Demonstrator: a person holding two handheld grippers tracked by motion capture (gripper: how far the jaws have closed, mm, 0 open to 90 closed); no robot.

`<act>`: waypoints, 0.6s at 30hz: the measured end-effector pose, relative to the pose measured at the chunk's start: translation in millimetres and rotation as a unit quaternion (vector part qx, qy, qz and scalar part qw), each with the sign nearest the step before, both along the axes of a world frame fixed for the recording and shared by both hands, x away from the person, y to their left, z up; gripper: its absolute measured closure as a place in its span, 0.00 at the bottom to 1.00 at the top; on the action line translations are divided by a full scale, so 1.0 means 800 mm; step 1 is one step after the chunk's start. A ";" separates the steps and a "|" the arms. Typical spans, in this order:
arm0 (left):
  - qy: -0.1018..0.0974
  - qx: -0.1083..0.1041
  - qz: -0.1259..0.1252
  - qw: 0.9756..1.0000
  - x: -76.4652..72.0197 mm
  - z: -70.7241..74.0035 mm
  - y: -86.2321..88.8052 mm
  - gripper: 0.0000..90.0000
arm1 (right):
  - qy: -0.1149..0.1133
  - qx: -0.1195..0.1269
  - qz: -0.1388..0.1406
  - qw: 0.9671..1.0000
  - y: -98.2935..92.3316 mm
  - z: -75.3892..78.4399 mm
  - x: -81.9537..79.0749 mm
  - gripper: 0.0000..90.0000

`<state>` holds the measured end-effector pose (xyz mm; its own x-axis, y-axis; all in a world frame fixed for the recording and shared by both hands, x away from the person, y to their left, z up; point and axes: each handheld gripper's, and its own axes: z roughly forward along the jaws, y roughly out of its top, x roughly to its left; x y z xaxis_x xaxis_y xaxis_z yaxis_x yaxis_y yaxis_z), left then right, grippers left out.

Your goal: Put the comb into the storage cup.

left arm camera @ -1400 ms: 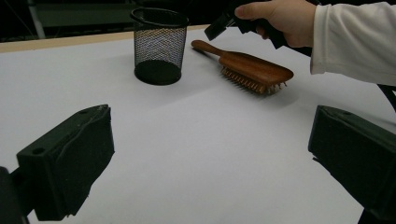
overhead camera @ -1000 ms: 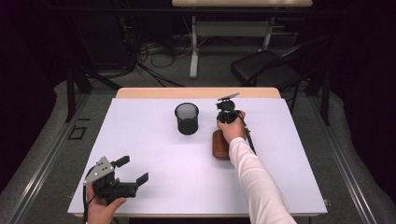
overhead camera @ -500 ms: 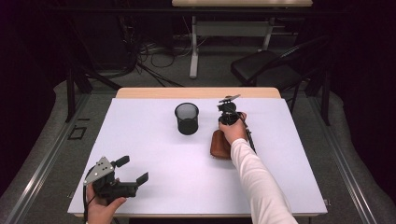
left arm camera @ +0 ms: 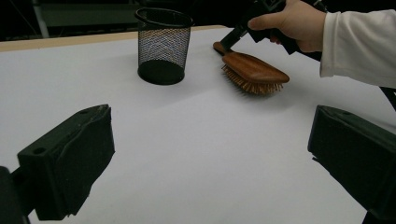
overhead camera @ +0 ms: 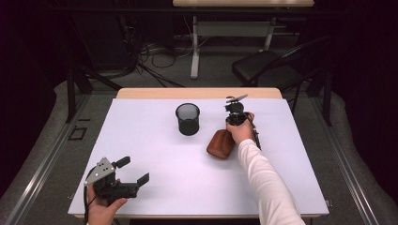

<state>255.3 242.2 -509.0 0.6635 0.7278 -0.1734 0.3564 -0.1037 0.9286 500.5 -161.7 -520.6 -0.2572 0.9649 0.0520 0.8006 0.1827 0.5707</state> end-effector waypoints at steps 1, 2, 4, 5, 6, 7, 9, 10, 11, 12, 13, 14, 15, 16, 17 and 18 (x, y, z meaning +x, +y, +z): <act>0.000 0.000 0.000 1.000 0.000 0.000 0.000 0.01 | -0.001 -0.001 0.004 1.000 -0.003 0.000 -0.001 1.00; 0.000 0.001 0.000 1.000 0.000 0.000 0.000 0.01 | -0.001 -0.001 0.004 1.000 -0.003 0.000 -0.001 1.00; 0.001 0.002 -0.001 1.000 0.000 0.000 0.000 0.01 | -0.003 -0.002 0.004 1.000 -0.004 0.000 -0.001 1.00; 0.001 0.002 -0.001 1.000 0.000 0.000 0.000 0.01 | 0.001 -0.005 0.005 1.000 -0.005 0.000 -0.002 1.00; 0.001 0.002 -0.001 1.000 0.000 0.000 0.000 0.01 | 0.002 -0.006 0.005 1.000 -0.005 0.001 -0.002 1.00; 0.001 0.002 -0.001 1.000 0.000 0.000 0.000 0.01 | -0.002 -0.006 0.005 1.000 -0.004 0.000 -0.002 1.00; 0.001 0.002 -0.001 1.000 0.000 -0.001 0.000 0.01 | -0.003 -0.006 0.004 1.000 -0.004 0.000 -0.002 1.00; 0.001 0.001 0.000 1.000 0.001 -0.001 0.000 0.01 | 0.000 -0.007 0.005 1.000 -0.003 0.000 -0.001 1.00; 0.001 0.001 0.000 1.000 0.001 -0.001 0.000 0.01 | 0.000 -0.010 0.009 1.000 -0.003 -0.001 0.000 1.00; 0.002 0.002 0.000 1.000 0.001 -0.001 0.000 0.01 | 0.001 -0.010 0.010 1.000 -0.002 -0.002 0.000 1.00; 0.001 0.002 0.000 1.000 0.001 -0.001 0.000 0.01 | 0.001 -0.010 0.009 1.000 0.000 -0.004 0.002 1.00; 0.001 0.002 0.000 1.000 0.001 -0.001 0.000 0.01 | 0.001 -0.010 0.009 1.000 0.000 -0.004 0.002 1.00; 0.001 0.001 0.001 1.000 0.001 -0.001 0.001 0.01 | 0.001 -0.014 0.011 1.000 0.003 -0.007 0.003 1.00; 0.001 0.001 0.001 1.000 0.001 -0.001 0.001 0.01 | 0.001 -0.014 0.011 1.000 0.003 -0.007 0.003 1.00; 0.001 0.000 0.001 1.000 0.000 -0.001 0.001 0.01 | 0.003 -0.020 0.014 1.000 0.004 -0.008 0.003 1.00; 0.002 0.000 0.001 1.000 0.000 -0.001 0.002 0.01 | 0.005 -0.025 0.014 1.000 0.006 -0.009 0.002 1.00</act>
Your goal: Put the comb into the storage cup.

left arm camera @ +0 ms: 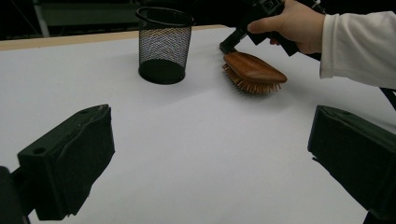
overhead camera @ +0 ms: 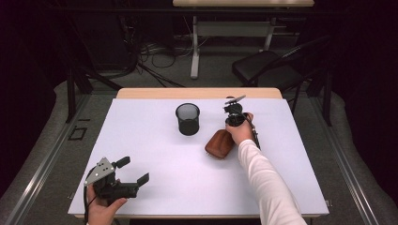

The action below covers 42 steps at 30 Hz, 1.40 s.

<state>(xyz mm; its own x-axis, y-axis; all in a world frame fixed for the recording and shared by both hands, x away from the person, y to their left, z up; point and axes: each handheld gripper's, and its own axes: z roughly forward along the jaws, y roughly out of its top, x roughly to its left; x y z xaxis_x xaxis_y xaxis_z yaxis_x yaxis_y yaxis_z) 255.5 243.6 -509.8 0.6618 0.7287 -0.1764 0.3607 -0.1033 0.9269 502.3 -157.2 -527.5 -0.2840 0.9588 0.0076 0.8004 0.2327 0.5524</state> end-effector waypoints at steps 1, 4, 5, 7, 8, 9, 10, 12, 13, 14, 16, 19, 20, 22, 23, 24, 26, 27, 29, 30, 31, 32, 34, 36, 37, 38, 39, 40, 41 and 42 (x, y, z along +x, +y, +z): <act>0.000 -0.001 0.001 1.000 0.000 0.000 0.000 0.01 | 0.001 -0.005 0.004 1.000 0.000 -0.001 0.000 1.00; 0.000 -0.001 0.002 1.000 0.000 0.000 0.001 0.01 | 0.009 -0.015 0.005 1.000 0.000 -0.003 -0.001 1.00; -0.001 -0.001 0.003 1.000 -0.001 0.000 0.001 0.01 | 0.013 -0.017 0.004 1.000 -0.001 -0.003 -0.001 1.00; -0.002 -0.001 0.002 1.000 -0.001 0.000 0.001 0.01 | 0.013 -0.017 0.006 1.000 -0.003 -0.002 -0.002 1.00; -0.002 -0.002 0.001 1.000 -0.001 0.000 0.000 0.01 | 0.016 -0.013 0.003 1.000 -0.004 -0.001 -0.004 1.00; -0.002 -0.002 0.001 1.000 -0.001 0.000 0.000 0.01 | 0.016 -0.013 0.003 1.000 -0.004 -0.001 -0.004 1.00; -0.002 -0.001 0.000 1.000 -0.001 0.000 0.000 0.01 | 0.016 -0.016 0.011 1.000 -0.006 0.000 -0.004 1.00; -0.002 0.001 0.001 1.000 -0.001 0.000 0.000 0.01 | 0.021 -0.014 0.013 1.000 -0.008 0.001 -0.007 1.00; -0.002 0.002 0.001 1.000 -0.001 0.000 0.000 0.01 | 0.022 -0.013 0.014 1.000 -0.010 0.001 -0.008 1.00; -0.002 0.002 0.001 1.000 -0.001 0.000 0.000 0.01 | 0.031 -0.016 0.019 0.999 -0.013 0.002 -0.010 1.00; -0.003 0.001 0.001 1.000 -0.001 0.000 -0.001 0.01 | 0.034 -0.013 0.019 0.999 -0.015 0.002 -0.011 1.00; -0.003 0.001 0.001 1.000 -0.001 0.000 -0.001 0.01 | 0.034 -0.012 0.021 0.999 -0.020 0.001 -0.014 1.00; -0.003 0.001 0.001 1.000 -0.001 0.000 -0.001 0.01 | 0.040 -0.011 0.022 0.999 -0.023 0.002 -0.017 1.00; -0.003 0.001 0.001 1.000 -0.001 0.000 -0.001 0.01 | 0.037 -0.006 0.020 0.999 -0.024 0.001 -0.018 1.00; -0.003 0.001 0.001 1.000 -0.001 0.000 -0.001 0.01 | 0.043 -0.011 0.023 0.999 -0.026 0.002 -0.020 1.00; -0.003 0.001 0.002 1.000 -0.001 0.000 -0.001 0.01 | 0.040 -0.010 0.030 0.999 -0.029 0.002 -0.022 1.00; -0.003 0.001 0.002 1.000 -0.001 0.000 -0.001 0.01 | 0.045 -0.010 0.031 0.998 -0.033 0.002 -0.025 1.00; -0.003 0.002 0.002 1.000 -0.001 0.000 -0.001 0.01 | 0.045 -0.010 0.031 0.998 -0.033 0.002 -0.025 1.00; -0.003 0.002 0.002 1.000 -0.001 0.000 -0.001 0.01 | 0.043 -0.004 0.032 0.999 -0.037 0.000 -0.028 1.00; -0.002 0.001 0.002 1.000 -0.001 0.000 -0.001 0.01 | 0.043 -0.003 0.035 0.998 -0.038 -0.001 -0.030 1.00; -0.003 0.001 0.002 1.000 -0.001 0.000 -0.001 0.01 | 0.044 -0.003 0.036 0.998 -0.040 -0.001 -0.032 1.00; -0.003 0.002 0.003 1.000 -0.001 0.000 -0.002 0.01 | 0.045 -0.002 0.038 0.998 -0.041 -0.002 -0.034 1.00; -0.003 0.002 0.003 1.000 -0.001 0.000 -0.002 0.01 | 0.052 0.000 0.045 0.998 -0.046 -0.002 -0.041 1.00; -0.003 0.002 0.000 1.000 -0.001 0.000 -0.002 0.01 | 0.053 0.004 0.046 0.998 -0.048 -0.003 -0.043 1.00; -0.002 0.002 0.001 1.000 -0.001 0.000 -0.003 0.01 | 0.050 0.007 0.046 0.998 -0.049 -0.004 -0.046 1.00; -0.002 0.003 0.001 1.000 -0.001 0.000 -0.003 0.01 | 0.051 0.008 0.047 0.998 -0.051 -0.004 -0.048 1.00; -0.001 0.003 0.001 1.000 -0.001 0.000 -0.003 0.01 | 0.054 0.009 0.048 0.997 -0.052 -0.004 -0.051 1.00; -0.002 0.002 0.002 1.000 -0.001 0.000 -0.004 0.01 | 0.055 0.009 0.050 0.997 -0.054 -0.004 -0.053 1.00; -0.002 0.002 0.002 1.000 -0.002 0.000 -0.004 0.01 | 0.049 0.018 0.050 0.997 -0.055 -0.006 -0.055 1.00; -0.002 0.003 0.002 1.000 -0.002 0.000 -0.004 0.01 | 0.048 0.022 0.055 0.997 -0.057 -0.007 -0.060 1.00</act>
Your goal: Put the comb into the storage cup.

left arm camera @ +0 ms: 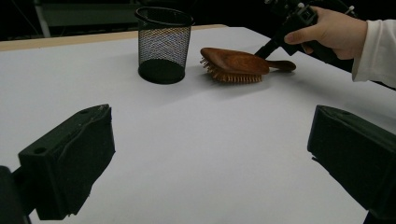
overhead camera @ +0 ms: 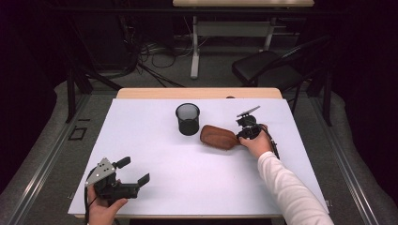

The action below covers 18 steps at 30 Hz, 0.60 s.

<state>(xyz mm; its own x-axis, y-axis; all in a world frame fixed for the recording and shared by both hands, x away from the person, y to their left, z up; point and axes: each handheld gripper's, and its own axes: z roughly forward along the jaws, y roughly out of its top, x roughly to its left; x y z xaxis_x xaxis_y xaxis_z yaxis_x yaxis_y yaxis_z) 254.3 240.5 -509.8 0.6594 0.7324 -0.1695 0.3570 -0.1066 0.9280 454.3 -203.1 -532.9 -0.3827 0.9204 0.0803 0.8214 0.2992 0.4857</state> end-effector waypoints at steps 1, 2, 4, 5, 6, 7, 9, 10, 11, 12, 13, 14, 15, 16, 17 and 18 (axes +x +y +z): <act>0.000 0.000 0.000 1.000 0.000 0.000 0.000 0.01 | 0.000 0.000 0.000 1.000 0.000 0.000 0.000 1.00; 0.000 0.000 0.000 1.000 0.000 0.000 0.000 0.01 | 0.005 -0.001 -0.002 1.000 -0.001 0.000 -0.005 1.00; 0.001 0.001 0.000 1.000 0.000 0.000 0.000 0.01 | 0.001 -0.001 0.004 1.000 -0.002 -0.001 -0.006 1.00; 0.001 0.001 0.000 1.000 0.000 0.000 0.000 0.01 | -0.002 0.003 0.005 1.000 -0.002 -0.002 -0.009 1.00; 0.001 0.001 0.000 1.000 0.000 0.000 0.000 0.01 | 0.001 0.000 0.005 1.000 -0.002 -0.002 -0.012 1.00; 0.001 0.001 0.000 1.000 0.000 -0.001 0.000 0.01 | -0.001 0.003 0.007 1.000 -0.003 -0.002 -0.015 1.00; 0.001 0.002 0.000 1.000 0.000 -0.001 0.000 0.01 | -0.007 0.011 0.013 1.000 -0.005 -0.003 -0.020 1.00; 0.001 0.002 0.000 1.000 0.000 -0.001 0.000 0.01 | -0.007 0.015 0.013 1.000 -0.005 -0.003 -0.023 1.00; 0.001 0.001 0.001 1.000 0.000 -0.001 0.000 0.01 | -0.013 0.020 0.012 1.000 -0.005 -0.005 -0.026 1.00; 0.001 0.002 0.000 1.000 0.000 -0.001 0.000 0.01 | -0.015 0.027 0.012 0.999 -0.007 -0.005 -0.032 1.00; 0.001 0.002 0.000 1.000 0.000 -0.001 0.000 0.01 | -0.015 0.027 0.012 0.999 -0.007 -0.005 -0.032 1.00; 0.002 0.002 -0.001 1.000 0.000 -0.001 0.000 0.01 | -0.013 0.029 0.013 0.999 -0.008 -0.005 -0.034 1.00; 0.002 0.002 -0.001 1.000 0.000 -0.001 0.000 0.01 | -0.018 0.036 0.011 0.999 -0.009 -0.006 -0.038 1.00; 0.001 0.001 -0.001 1.000 0.000 -0.001 -0.001 0.01 | -0.027 0.045 0.010 0.999 -0.011 -0.007 -0.045 1.00; 0.001 0.001 -0.001 1.000 0.000 -0.001 -0.001 0.01 | -0.029 0.045 0.012 0.998 -0.011 -0.007 -0.048 1.00; 0.001 0.001 -0.001 1.000 0.000 -0.001 -0.001 0.01 | -0.029 0.045 0.012 0.998 -0.011 -0.007 -0.048 1.00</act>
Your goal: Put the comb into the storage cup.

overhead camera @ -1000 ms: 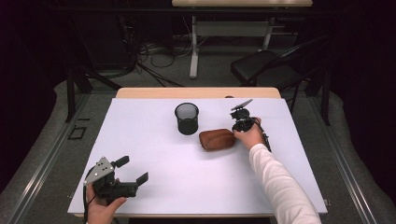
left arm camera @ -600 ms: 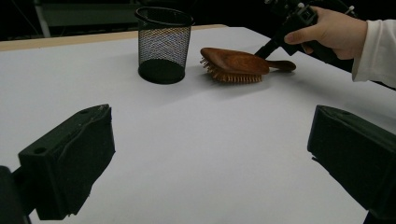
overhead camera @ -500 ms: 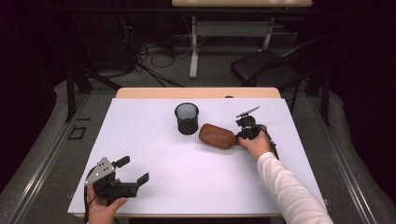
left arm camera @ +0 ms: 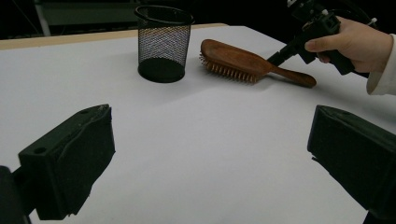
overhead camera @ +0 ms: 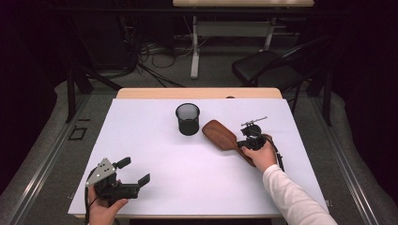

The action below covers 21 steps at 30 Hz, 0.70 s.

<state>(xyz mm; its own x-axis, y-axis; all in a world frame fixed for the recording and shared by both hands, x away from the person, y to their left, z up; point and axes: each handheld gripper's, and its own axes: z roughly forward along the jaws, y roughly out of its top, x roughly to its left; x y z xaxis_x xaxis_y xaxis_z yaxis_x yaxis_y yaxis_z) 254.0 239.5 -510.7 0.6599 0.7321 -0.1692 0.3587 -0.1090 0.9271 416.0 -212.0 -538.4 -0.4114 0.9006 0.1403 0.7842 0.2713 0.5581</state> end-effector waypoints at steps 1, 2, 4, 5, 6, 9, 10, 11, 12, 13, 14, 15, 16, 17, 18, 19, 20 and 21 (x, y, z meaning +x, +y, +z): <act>0.000 0.001 -0.001 1.000 0.000 0.000 0.000 0.01 | -0.007 0.002 0.002 1.000 -0.001 -0.001 -0.008 1.00; 0.000 0.001 -0.001 1.000 0.000 0.000 0.000 0.01 | -0.007 0.002 0.002 1.000 -0.001 -0.001 -0.008 1.00; 0.000 0.002 0.000 1.000 0.000 0.000 0.000 0.01 | -0.013 0.007 0.003 1.000 -0.001 0.000 -0.014 0.99; -0.001 0.001 0.000 1.000 0.000 0.000 0.000 0.01 | -0.021 0.012 0.002 1.000 -0.002 0.000 -0.017 0.99; 0.000 0.000 0.000 1.000 0.000 0.000 0.000 0.01 | -0.020 0.014 0.001 1.000 -0.003 0.002 -0.020 0.99; 0.001 -0.001 0.001 1.000 0.000 -0.001 0.000 0.01 | -0.026 0.028 -0.001 0.999 -0.006 0.005 -0.026 0.99; 0.001 0.000 0.001 1.000 0.000 -0.001 0.000 0.01 | -0.029 0.033 -0.002 0.999 -0.007 0.005 -0.029 0.99; 0.001 -0.001 0.001 1.000 0.000 -0.001 0.000 0.01 | -0.031 0.036 -0.002 0.999 -0.008 0.006 -0.030 0.99; 0.001 -0.001 0.001 1.000 0.000 -0.001 0.000 0.01 | -0.034 0.038 -0.003 0.999 -0.008 0.005 -0.032 0.98; 0.001 -0.001 0.001 1.000 0.000 -0.001 0.000 0.01 | -0.033 0.037 -0.003 0.999 -0.009 0.006 -0.033 0.98; 0.001 -0.001 0.002 1.000 0.000 -0.001 0.000 0.01 | -0.036 0.039 -0.003 0.999 -0.009 0.007 -0.035 0.98; 0.001 -0.001 0.002 1.000 0.000 -0.001 0.000 0.01 | -0.037 0.041 -0.005 0.998 -0.009 0.007 -0.036 0.98; 0.000 0.000 0.001 1.000 0.000 -0.001 0.000 0.01 | -0.042 0.048 -0.007 0.998 -0.011 0.007 -0.039 0.98; 0.001 0.002 0.001 1.000 0.000 -0.001 0.000 0.01 | -0.043 0.053 -0.009 0.998 -0.011 0.007 -0.040 0.98; 0.001 0.001 0.001 1.000 0.000 -0.001 0.000 0.01 | -0.044 0.057 -0.009 0.997 -0.012 0.006 -0.041 0.97; 0.002 0.001 0.001 1.000 0.000 -0.001 0.000 0.01 | -0.044 0.057 -0.009 0.997 -0.012 0.006 -0.041 0.97; 0.002 0.001 0.002 1.000 0.000 -0.001 0.000 0.01 | -0.043 0.061 -0.012 0.997 -0.012 0.006 -0.042 0.97; 0.002 0.001 0.002 1.000 0.000 -0.001 0.000 0.01 | -0.043 0.065 -0.013 0.997 -0.013 0.006 -0.042 0.97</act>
<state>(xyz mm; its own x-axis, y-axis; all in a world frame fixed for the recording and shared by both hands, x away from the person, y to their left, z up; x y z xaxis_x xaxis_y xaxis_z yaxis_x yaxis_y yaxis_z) 254.3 239.6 -511.8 0.6562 0.7350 -0.1709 0.3628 -0.1087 0.9255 382.3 -222.3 -533.5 -0.4032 0.8878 0.2220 0.7374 0.1715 0.6533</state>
